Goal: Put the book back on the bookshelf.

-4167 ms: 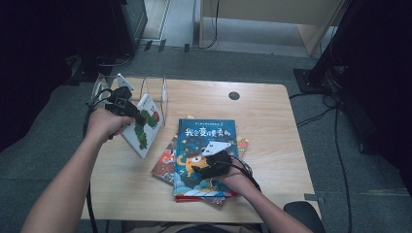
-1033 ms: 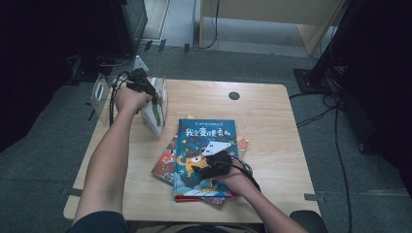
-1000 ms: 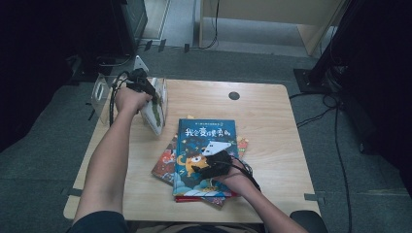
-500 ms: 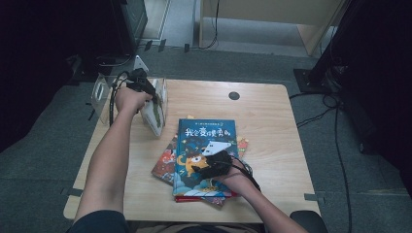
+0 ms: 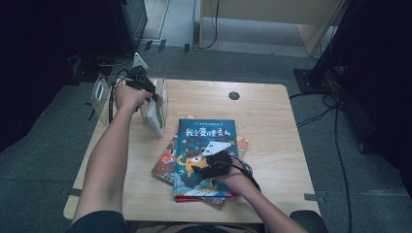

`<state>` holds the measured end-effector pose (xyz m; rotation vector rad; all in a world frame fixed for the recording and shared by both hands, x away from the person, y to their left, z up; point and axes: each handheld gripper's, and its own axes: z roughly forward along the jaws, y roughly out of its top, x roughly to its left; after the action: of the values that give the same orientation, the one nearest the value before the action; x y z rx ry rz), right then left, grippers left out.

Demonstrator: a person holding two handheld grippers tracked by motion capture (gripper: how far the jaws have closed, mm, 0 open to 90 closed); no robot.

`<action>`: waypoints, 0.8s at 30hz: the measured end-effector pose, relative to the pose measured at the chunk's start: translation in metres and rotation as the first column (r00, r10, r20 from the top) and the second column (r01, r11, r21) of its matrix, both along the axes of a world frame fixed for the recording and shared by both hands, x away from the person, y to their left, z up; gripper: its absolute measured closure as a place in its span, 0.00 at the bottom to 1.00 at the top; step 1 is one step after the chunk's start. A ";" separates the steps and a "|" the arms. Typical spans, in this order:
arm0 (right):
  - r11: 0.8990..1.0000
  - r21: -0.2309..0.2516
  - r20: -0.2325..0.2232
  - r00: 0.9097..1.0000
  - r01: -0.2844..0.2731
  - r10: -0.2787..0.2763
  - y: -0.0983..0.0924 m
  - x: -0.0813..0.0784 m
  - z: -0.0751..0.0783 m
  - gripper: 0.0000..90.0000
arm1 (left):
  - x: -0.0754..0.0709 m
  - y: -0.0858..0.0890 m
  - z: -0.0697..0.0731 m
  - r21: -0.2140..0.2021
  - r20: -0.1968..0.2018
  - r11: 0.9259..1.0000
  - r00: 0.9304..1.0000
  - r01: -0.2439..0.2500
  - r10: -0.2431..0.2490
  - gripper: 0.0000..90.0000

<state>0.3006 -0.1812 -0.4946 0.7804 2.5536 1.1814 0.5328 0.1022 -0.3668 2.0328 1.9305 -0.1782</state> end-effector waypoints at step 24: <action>1.000 0.001 0.001 1.000 -0.001 0.001 0.000 0.000 0.000 0.30 | -0.003 0.012 0.022 0.010 0.044 1.000 0.999 0.011 -0.012 0.69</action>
<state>0.3009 -0.1812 -0.4946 0.7785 2.5534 1.1831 0.5299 0.1137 -0.3445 2.0375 1.8970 -0.1252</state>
